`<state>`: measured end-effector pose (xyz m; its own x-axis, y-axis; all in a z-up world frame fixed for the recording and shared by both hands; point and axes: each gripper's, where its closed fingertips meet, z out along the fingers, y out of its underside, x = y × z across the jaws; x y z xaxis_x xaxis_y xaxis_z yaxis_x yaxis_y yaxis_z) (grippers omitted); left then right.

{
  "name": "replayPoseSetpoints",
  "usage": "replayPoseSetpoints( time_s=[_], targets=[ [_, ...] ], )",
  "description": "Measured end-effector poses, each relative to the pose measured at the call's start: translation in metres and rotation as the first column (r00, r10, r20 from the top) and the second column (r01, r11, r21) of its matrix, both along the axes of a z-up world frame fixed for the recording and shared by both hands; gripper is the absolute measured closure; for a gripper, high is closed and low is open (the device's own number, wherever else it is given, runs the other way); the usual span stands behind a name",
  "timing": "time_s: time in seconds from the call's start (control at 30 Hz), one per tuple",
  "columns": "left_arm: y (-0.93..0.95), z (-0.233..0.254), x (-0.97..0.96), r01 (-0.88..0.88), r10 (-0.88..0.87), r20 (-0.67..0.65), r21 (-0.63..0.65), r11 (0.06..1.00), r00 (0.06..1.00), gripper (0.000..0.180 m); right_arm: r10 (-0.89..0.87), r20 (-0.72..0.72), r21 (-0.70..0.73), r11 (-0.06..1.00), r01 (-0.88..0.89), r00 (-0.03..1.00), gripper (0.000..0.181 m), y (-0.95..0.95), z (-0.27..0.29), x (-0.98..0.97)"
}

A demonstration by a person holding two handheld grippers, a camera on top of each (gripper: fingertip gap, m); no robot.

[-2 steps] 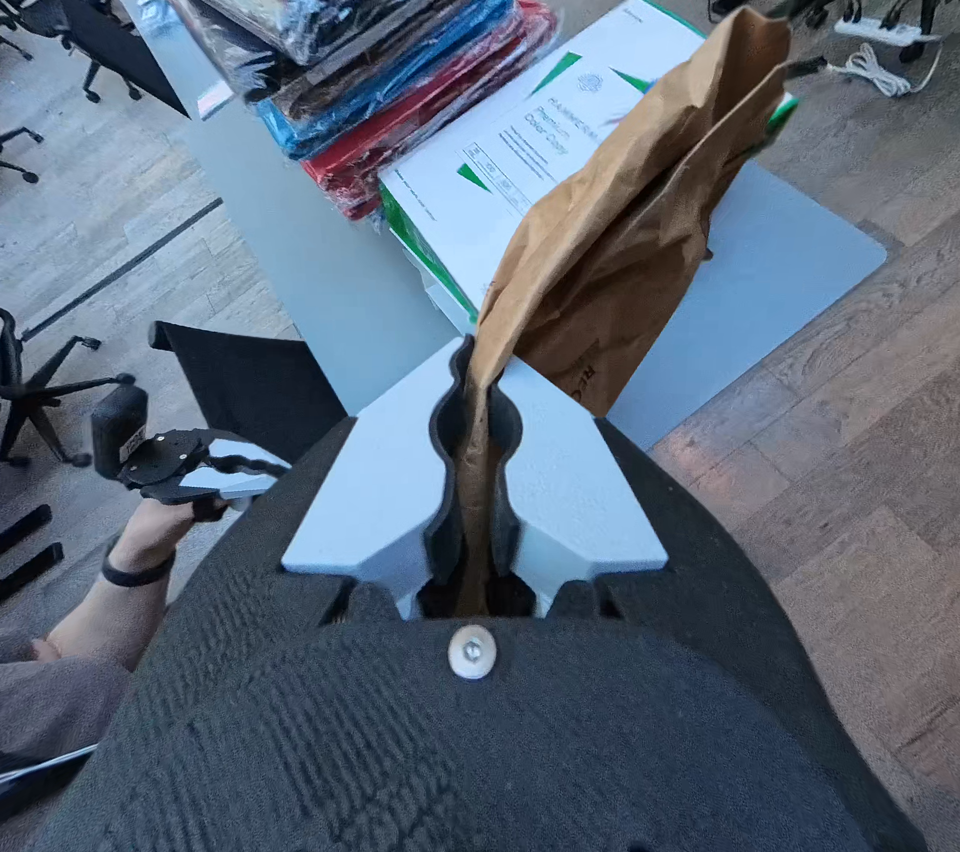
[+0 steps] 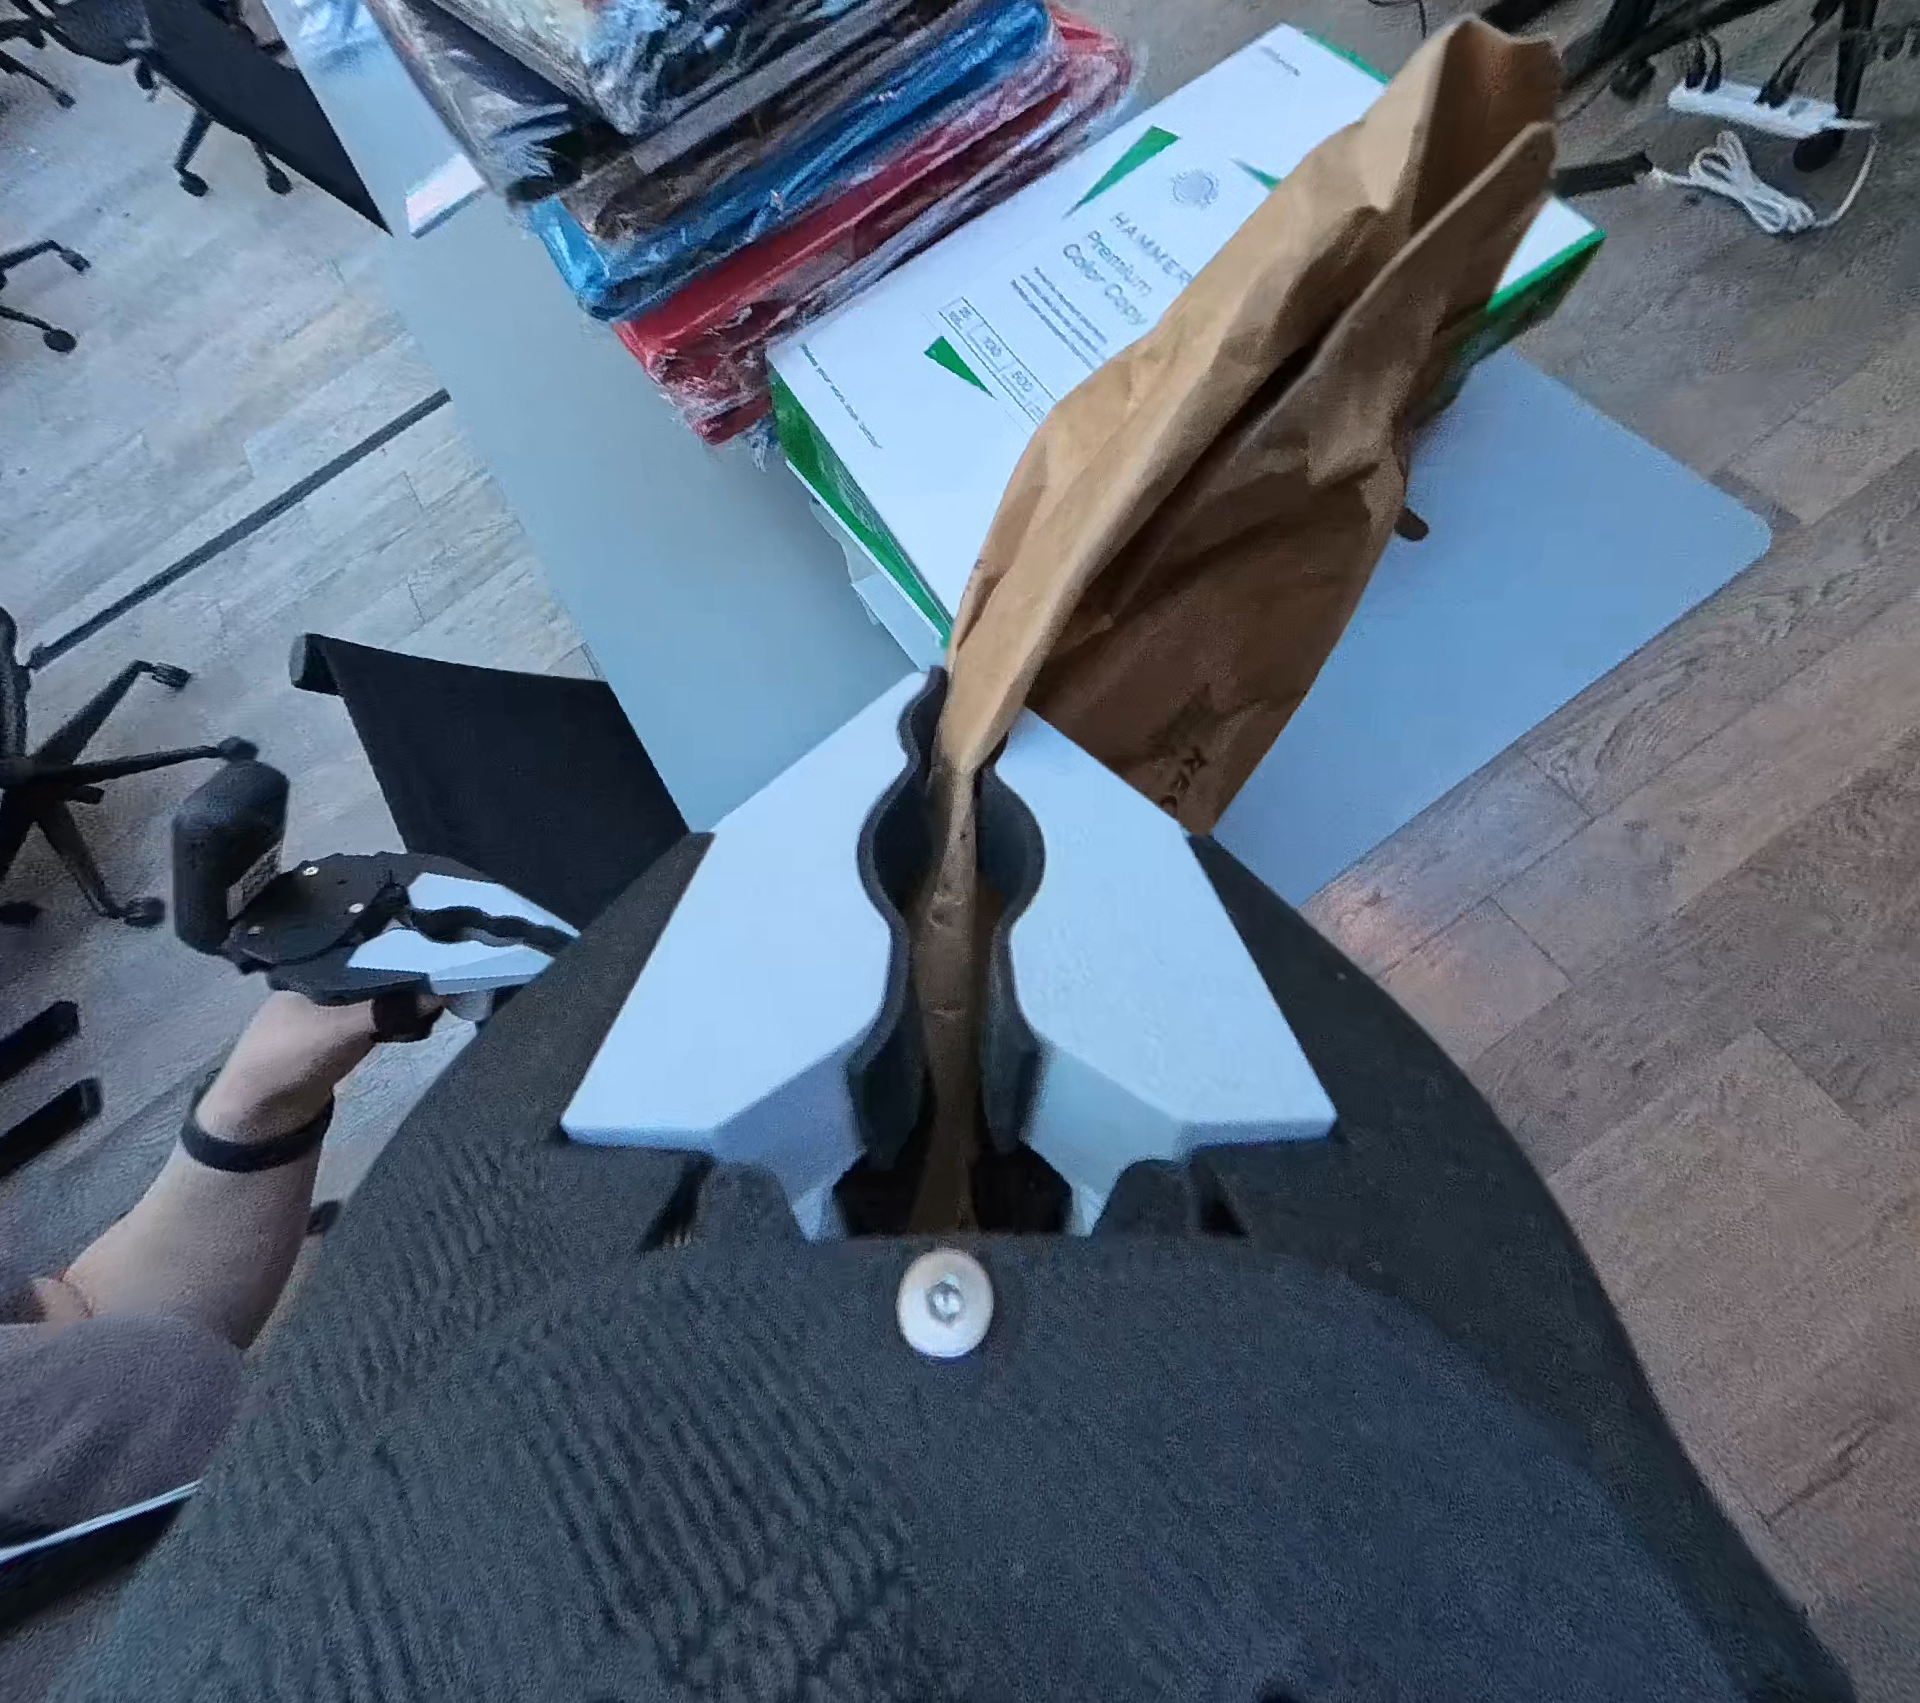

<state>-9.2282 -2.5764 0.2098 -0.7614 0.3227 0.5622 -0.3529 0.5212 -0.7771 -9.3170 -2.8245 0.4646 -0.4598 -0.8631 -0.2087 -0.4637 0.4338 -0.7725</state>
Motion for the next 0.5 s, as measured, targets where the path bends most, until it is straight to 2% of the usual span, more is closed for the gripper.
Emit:
replayPoseSetpoints(
  time_s=[0.1, 0.17, 0.5],
  targets=[
    [-0.001, 0.002, 0.0, 0.002, -0.002, -0.026, -0.005, 1.0, 1.0, 0.17, -0.022, -0.026, 0.051, 0.998, 0.023, 0.999, 0.181, -0.005, -0.011, -0.002],
    [-0.001, 0.002, 0.0, 0.005, -0.005, -0.018, -0.002, 1.0, 1.0, 0.17, 0.013, 0.007, -0.006, 1.0, -0.013, 1.0, 0.181, 0.004, 0.004, 0.004],
    [0.004, 0.011, -0.015, 0.009, -0.009, 0.004, -0.023, 1.0, 1.0, 0.17, 0.031, 0.026, -0.018, 0.999, -0.031, 0.999, 0.181, 0.002, 0.021, 0.006]
  ],
)
